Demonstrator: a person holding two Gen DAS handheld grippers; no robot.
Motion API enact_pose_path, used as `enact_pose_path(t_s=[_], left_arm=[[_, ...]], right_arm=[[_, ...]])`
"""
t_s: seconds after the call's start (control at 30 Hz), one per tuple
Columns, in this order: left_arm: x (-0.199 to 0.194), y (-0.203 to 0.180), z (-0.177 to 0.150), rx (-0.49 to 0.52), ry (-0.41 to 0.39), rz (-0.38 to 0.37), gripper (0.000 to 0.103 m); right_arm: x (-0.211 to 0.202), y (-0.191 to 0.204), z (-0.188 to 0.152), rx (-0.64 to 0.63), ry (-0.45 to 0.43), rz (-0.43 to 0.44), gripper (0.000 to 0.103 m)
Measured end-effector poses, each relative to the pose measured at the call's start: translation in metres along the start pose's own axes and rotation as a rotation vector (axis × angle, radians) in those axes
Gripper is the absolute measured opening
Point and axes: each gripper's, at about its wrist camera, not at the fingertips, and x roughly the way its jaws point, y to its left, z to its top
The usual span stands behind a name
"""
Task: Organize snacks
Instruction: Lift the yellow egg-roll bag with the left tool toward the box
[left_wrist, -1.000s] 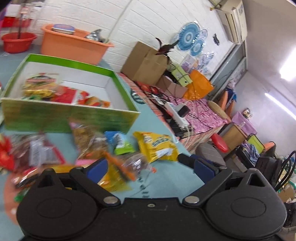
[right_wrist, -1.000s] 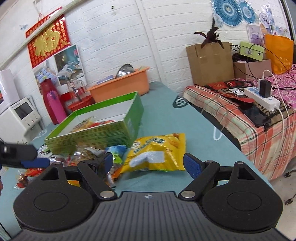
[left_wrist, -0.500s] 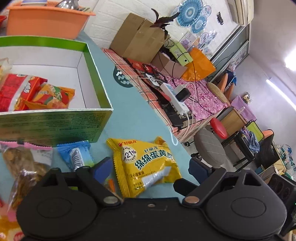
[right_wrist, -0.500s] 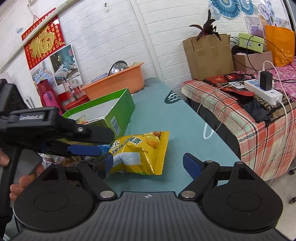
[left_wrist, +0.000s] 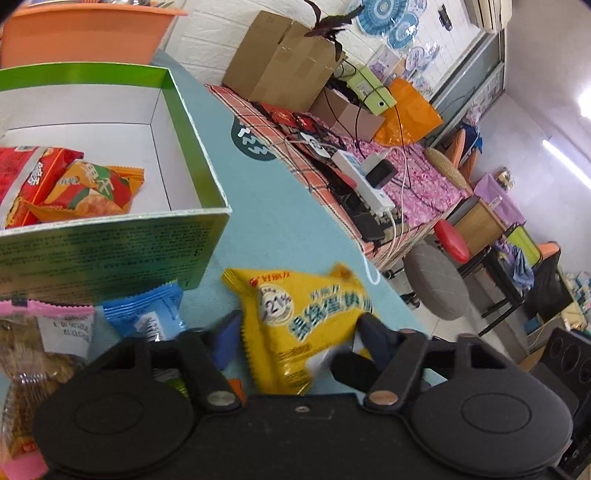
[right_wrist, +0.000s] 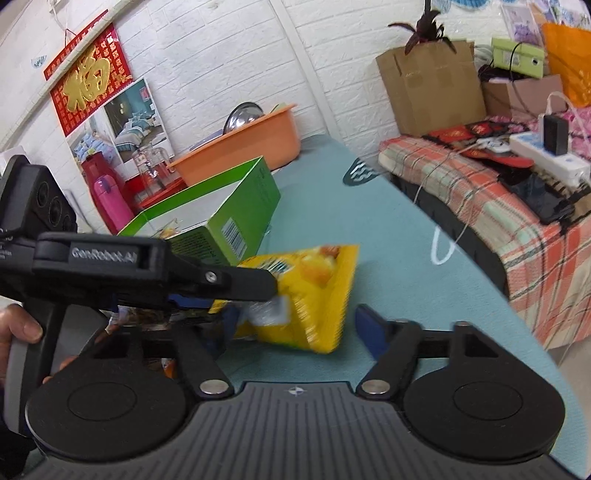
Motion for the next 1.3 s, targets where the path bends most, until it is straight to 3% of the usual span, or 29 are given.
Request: enact_pose_path(t_s=[0.03, 0.1, 0.37, 0.5, 0.53, 0.6, 0.63, 0.67, 0.7, 0.73, 0.9, 1.1, 1.3], left_arm=[[0.002, 0.0, -0.002, 0.003, 0.008, -0.002, 0.031], [0.001, 0.001, -0.005, -0.011, 0.012, -0.011, 0.031], [-0.031, -0.01, -0.008, 0.004, -0.062, -0.073, 0.031], [-0.048, -0.012, -0.007, 0.016, -0.09, -0.09, 0.03], [-0.05, -0.011, -0.008, 0.015, -0.089, -0.086, 0.03], [-0.053, -0.006, -0.012, 0.003, -0.086, -0.082, 0.04], [-0.055, -0.003, -0.015, -0.011, -0.091, -0.078, 0.058], [-0.056, 0.0, -0.016, -0.018, -0.096, -0.078, 0.081], [-0.057, 0.003, -0.016, -0.028, -0.104, -0.078, 0.091], [-0.057, 0.005, -0.016, -0.036, -0.111, -0.074, 0.103], [-0.052, 0.007, -0.008, -0.06, -0.123, -0.071, 0.103], [-0.04, -0.002, 0.007, -0.037, -0.141, -0.038, 0.103], [-0.017, -0.015, 0.039, 0.031, -0.146, -0.03, 0.103]], right_arm=[[0.002, -0.001, -0.001, 0.025, 0.02, 0.023, 0.065], [0.001, 0.004, -0.003, 0.026, 0.032, 0.026, 0.039], [-0.022, 0.035, 0.006, -0.086, -0.015, 0.02, 0.024], [-0.024, 0.052, 0.011, -0.143, -0.03, 0.048, 0.022], [-0.022, 0.055, 0.011, -0.148, -0.019, 0.048, 0.024], [-0.018, 0.057, 0.008, -0.162, 0.018, 0.041, 0.045], [-0.018, 0.058, 0.005, -0.174, 0.033, 0.034, 0.051], [-0.019, 0.059, 0.001, -0.185, 0.046, 0.026, 0.07], [-0.021, 0.058, -0.004, -0.192, 0.056, 0.02, 0.09], [-0.024, 0.057, -0.008, -0.191, 0.061, 0.011, 0.095], [-0.037, 0.045, -0.009, -0.159, 0.021, -0.023, 0.103], [-0.028, 0.026, 0.008, -0.14, -0.046, -0.128, 0.103], [-0.013, 0.01, 0.013, -0.101, -0.048, -0.131, 0.103]])
